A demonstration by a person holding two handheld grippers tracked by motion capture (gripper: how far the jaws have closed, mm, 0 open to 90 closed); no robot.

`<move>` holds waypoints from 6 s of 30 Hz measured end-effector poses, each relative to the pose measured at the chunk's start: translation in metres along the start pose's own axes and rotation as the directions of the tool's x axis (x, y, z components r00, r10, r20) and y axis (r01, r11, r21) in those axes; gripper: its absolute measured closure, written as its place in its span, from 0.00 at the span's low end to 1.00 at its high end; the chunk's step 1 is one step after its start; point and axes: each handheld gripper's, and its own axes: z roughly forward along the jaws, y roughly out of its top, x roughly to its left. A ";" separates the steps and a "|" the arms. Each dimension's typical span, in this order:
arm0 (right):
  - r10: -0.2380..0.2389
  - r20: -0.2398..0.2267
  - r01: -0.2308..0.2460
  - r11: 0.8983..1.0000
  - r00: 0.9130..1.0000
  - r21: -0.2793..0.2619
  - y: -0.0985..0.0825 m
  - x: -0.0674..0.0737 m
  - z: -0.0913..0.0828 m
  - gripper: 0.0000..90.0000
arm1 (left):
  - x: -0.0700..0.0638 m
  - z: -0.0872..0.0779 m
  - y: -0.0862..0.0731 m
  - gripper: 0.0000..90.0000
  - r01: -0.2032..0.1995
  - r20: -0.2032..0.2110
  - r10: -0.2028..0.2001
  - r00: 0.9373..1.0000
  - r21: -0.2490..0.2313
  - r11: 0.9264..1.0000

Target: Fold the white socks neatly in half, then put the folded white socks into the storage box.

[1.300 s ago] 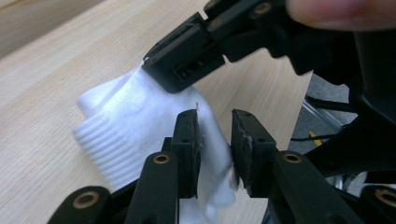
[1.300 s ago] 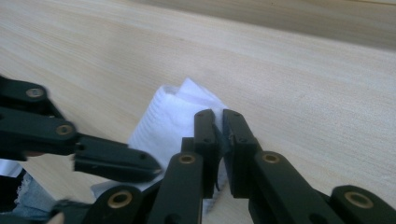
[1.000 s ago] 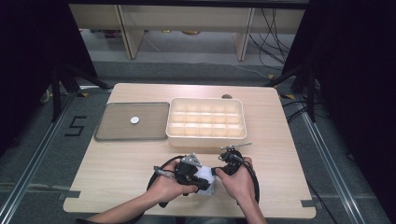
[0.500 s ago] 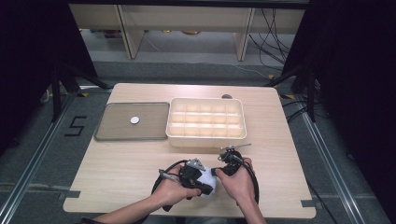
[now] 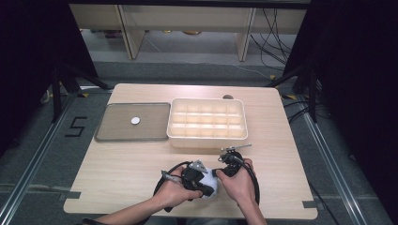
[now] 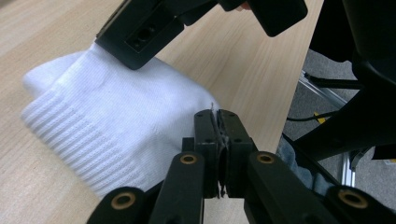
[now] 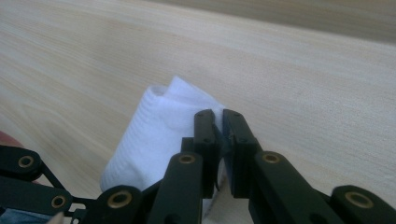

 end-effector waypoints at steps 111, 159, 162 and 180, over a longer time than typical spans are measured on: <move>0.002 -0.062 -0.004 1.000 0.998 -0.029 -0.029 0.009 -0.017 0.85 | 0.047 -0.024 -0.010 0.41 0.254 -0.037 -0.257 0.966 -0.073 0.964; -0.015 -0.039 0.015 1.000 0.999 0.005 -0.031 0.003 -0.006 0.88 | 0.055 0.003 -0.008 0.70 0.399 0.079 -0.392 0.916 -0.098 0.912; -0.010 -0.038 0.009 1.000 0.999 -0.022 -0.032 0.003 -0.005 0.88 | 0.056 0.002 -0.009 0.74 0.363 0.083 -0.355 0.931 -0.106 0.926; 0.001 -0.062 -0.008 0.994 0.998 -0.108 -0.034 0.004 -0.027 0.78 | 0.054 -0.019 -0.010 0.80 0.244 0.065 -0.236 0.970 -0.183 0.952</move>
